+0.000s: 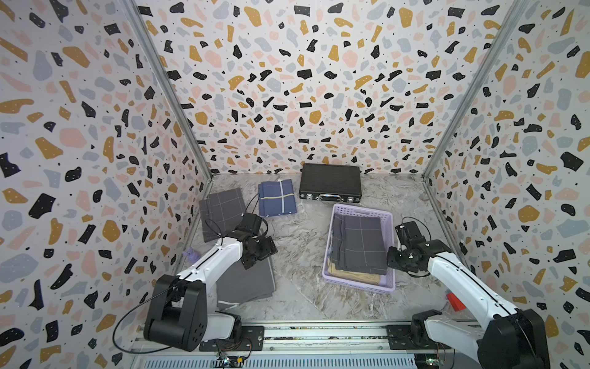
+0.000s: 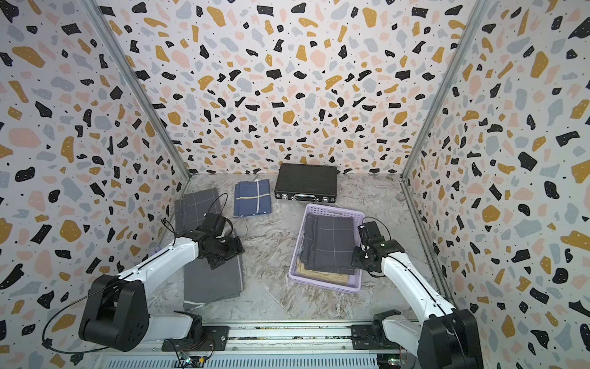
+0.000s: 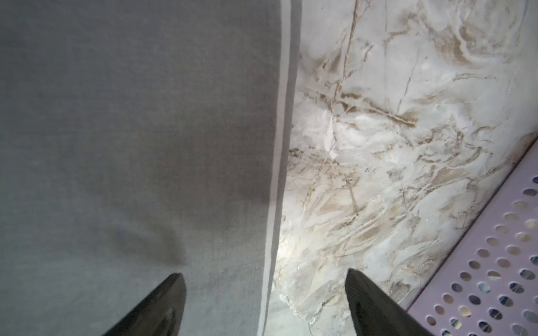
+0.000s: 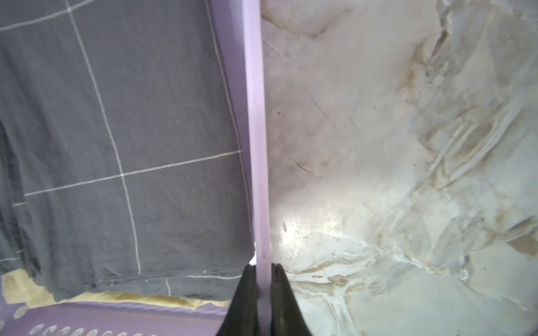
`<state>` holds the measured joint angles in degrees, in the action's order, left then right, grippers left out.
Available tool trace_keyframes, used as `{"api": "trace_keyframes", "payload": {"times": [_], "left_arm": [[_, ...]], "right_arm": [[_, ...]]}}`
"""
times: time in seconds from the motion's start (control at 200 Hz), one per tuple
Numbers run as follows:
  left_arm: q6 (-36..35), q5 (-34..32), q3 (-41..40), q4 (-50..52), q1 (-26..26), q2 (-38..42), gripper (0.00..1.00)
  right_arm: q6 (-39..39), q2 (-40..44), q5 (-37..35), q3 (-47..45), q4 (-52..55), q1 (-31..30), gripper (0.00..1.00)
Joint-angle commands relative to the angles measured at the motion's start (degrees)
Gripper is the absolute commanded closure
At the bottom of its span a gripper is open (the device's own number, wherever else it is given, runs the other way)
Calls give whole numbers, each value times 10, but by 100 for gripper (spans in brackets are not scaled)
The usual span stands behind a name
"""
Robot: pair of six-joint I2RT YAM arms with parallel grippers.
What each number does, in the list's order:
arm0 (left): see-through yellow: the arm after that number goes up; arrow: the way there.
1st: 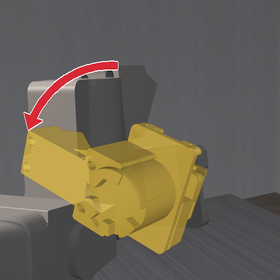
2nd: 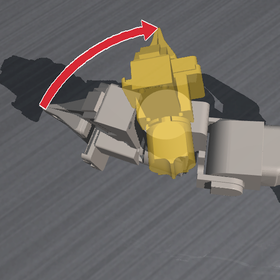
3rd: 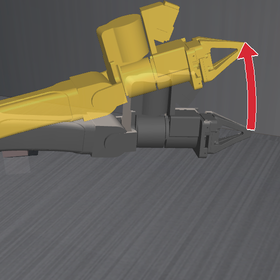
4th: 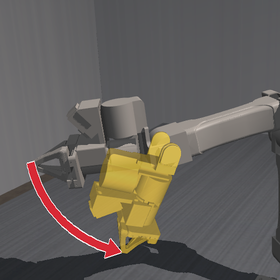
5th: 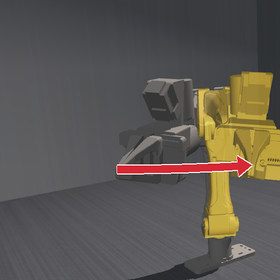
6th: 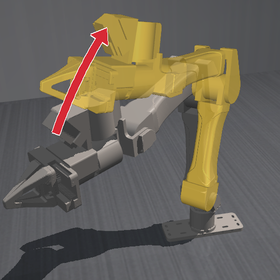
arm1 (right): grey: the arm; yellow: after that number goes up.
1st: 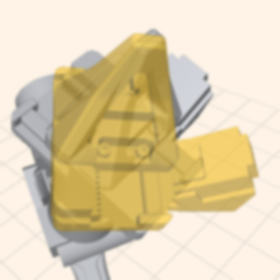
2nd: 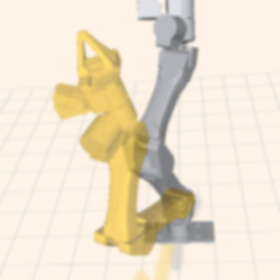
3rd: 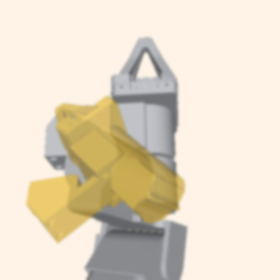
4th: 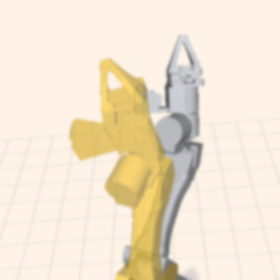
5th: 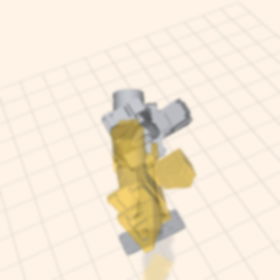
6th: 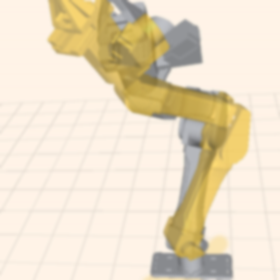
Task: Put the folded pillowcase in the basket
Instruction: Move the basket to the center of the board, then move the pillowcase to the center of the board.
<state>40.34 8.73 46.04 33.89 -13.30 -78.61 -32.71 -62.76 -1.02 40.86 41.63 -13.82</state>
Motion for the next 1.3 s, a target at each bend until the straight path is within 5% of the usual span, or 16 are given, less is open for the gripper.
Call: {"api": "trace_keyframes", "payload": {"times": [0.0,0.095,0.26,0.726,0.896,1.011,1.146,1.291], "left_arm": [[12,18,-15,-23,-13,-17,11],[17,17,-24,-34,-24,-22,11],[27,31,-35,-56,-39,-43,11],[130,40,-4,-156,-178,-133,12],[106,43,21,-117,-183,-92,11],[64,17,39,-53,-183,0,0],[2,-44,83,58,-143,103,0],[-65,-19,96,138,35,124,0]], "right_arm": [[-23,16,-1,-23,35,14,81],[-18,26,0,0,55,14,60],[0,76,-7,60,105,14,47],[9,115,92,168,124,3,46],[-1,107,91,163,89,-107,46],[-20,69,75,166,41,-206,44],[-29,-8,45,193,-3,-304,44],[-49,-103,10,235,-47,-412,41]]}}
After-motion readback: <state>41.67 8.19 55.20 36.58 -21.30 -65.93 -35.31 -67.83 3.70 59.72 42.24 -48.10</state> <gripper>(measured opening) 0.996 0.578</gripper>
